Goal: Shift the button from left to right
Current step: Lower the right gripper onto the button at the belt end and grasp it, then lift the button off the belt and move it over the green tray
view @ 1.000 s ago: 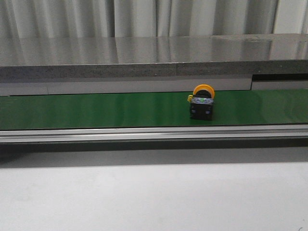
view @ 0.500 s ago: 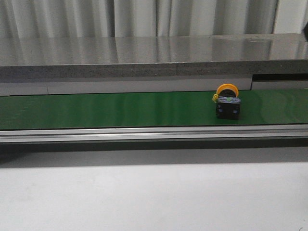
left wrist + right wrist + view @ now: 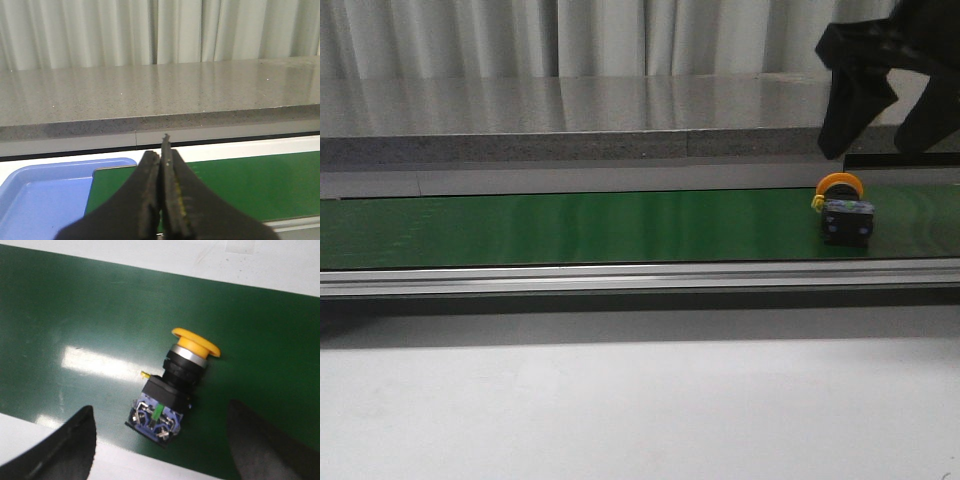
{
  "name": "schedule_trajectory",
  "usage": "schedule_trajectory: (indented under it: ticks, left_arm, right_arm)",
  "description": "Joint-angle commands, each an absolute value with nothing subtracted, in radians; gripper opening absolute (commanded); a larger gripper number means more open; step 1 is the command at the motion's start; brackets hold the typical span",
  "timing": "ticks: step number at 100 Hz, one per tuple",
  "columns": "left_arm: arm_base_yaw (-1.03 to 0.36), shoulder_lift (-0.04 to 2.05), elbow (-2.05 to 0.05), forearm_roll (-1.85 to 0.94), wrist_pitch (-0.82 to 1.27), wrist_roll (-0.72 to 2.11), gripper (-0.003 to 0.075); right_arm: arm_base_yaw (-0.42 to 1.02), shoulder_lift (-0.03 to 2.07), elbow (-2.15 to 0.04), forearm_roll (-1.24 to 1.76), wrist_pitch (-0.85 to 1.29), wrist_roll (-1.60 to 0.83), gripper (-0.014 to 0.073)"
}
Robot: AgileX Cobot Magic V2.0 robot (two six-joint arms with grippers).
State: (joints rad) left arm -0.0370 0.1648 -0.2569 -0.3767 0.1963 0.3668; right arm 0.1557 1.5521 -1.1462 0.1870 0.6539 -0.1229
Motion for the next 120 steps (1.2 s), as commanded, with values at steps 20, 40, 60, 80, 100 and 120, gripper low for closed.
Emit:
schedule_trajectory:
  ticks: [20, 40, 60, 80, 100, 120]
  left_arm:
    - [-0.046, 0.175, -0.284, -0.390, 0.126, 0.364, -0.0021]
    - [-0.046, 0.175, -0.284, -0.390, 0.126, 0.364, -0.0021]
    - [-0.046, 0.175, -0.284, -0.390, 0.126, 0.364, -0.0021]
    - [-0.046, 0.175, -0.284, -0.390, 0.126, 0.364, -0.0021]
    - [-0.046, 0.175, -0.284, -0.390, 0.126, 0.364, -0.0021]
    - [-0.046, 0.175, -0.284, -0.390, 0.126, 0.364, -0.0021]
  right_arm:
    - [0.157, 1.628, -1.198, 0.088, 0.613, -0.130, 0.0543]
    - [0.157, 1.682, -1.198, 0.082, 0.616, -0.129, 0.0522]
    - [0.157, 1.690, -1.198, 0.082, 0.628, -0.122, 0.0213]
    - [0.157, 1.689, -1.250, 0.060, 0.704, -0.122, 0.0106]
    - [0.103, 1.673, -1.372, -0.007, 0.789, -0.123, 0.0106]
    - [-0.050, 1.661, -1.448, -0.020, 0.796, -0.229, 0.0106]
